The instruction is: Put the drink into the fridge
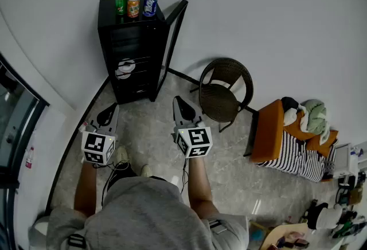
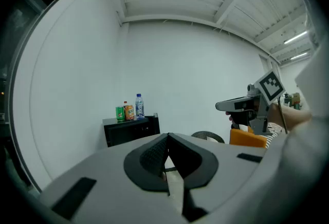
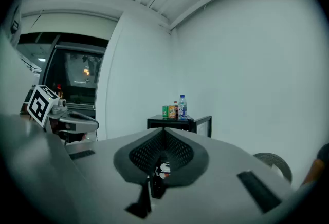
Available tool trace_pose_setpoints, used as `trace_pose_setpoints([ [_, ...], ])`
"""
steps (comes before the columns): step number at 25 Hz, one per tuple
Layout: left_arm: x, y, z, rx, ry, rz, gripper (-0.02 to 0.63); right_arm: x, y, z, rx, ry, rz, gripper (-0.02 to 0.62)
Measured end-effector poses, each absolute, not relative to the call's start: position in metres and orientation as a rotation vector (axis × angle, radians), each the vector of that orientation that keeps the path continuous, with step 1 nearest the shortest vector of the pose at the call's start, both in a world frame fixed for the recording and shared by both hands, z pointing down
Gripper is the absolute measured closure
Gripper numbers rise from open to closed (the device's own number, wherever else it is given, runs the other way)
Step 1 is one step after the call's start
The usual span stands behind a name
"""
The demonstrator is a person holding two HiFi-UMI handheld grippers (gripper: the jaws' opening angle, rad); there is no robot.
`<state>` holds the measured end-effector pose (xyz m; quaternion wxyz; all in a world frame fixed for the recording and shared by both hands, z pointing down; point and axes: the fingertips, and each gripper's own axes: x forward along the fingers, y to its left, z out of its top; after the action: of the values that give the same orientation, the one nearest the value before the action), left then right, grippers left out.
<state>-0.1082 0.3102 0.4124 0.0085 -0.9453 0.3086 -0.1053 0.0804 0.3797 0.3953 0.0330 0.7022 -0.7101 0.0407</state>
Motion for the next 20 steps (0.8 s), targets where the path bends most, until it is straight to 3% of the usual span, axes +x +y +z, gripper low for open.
trace_pose_setpoints([
  [20,-0.086,0.271,0.412,-2.948,0.983,-0.326,0.601,0.095,0.341,0.396,2.147,-2.232,0.076,0.571],
])
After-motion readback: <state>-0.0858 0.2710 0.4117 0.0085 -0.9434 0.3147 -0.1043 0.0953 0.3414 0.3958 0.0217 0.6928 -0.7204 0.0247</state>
